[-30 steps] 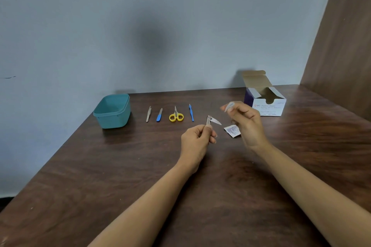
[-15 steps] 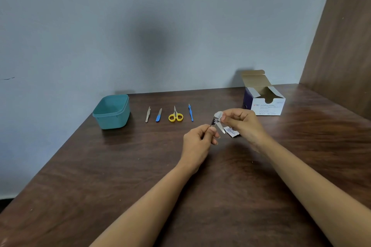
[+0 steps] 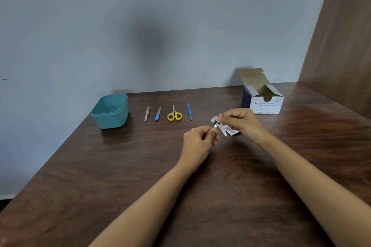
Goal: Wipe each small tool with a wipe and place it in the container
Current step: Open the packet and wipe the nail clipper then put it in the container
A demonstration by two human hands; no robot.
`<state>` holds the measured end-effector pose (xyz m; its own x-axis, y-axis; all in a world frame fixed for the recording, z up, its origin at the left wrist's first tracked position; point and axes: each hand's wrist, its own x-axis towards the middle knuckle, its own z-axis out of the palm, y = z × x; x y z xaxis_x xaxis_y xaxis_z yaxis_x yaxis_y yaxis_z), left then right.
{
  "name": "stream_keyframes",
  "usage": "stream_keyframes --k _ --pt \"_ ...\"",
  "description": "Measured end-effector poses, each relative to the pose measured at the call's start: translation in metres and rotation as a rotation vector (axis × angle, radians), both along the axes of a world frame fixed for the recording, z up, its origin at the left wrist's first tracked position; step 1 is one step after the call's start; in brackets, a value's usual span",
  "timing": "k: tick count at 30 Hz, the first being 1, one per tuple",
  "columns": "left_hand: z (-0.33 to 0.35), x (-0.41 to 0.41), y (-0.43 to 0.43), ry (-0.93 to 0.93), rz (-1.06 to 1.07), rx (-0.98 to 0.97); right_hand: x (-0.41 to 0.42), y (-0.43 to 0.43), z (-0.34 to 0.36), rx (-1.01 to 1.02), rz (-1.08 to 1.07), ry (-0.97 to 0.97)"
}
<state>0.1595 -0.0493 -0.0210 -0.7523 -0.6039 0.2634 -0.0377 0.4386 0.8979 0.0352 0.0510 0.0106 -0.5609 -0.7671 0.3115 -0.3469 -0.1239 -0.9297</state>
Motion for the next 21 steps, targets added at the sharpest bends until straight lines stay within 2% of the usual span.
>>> stream_keyframes --k 8,14,21 --pt "0.000 0.001 0.002 -0.012 -0.006 -0.013 -0.004 -0.001 -0.001 0.138 -0.006 -0.242" --pt "0.001 0.002 0.002 -0.019 0.012 -0.067 -0.004 -0.007 -0.004 0.152 -0.049 -0.285" --pt "0.003 0.004 0.004 -0.015 0.024 -0.062 -0.010 -0.001 -0.004 0.226 0.025 -0.313"
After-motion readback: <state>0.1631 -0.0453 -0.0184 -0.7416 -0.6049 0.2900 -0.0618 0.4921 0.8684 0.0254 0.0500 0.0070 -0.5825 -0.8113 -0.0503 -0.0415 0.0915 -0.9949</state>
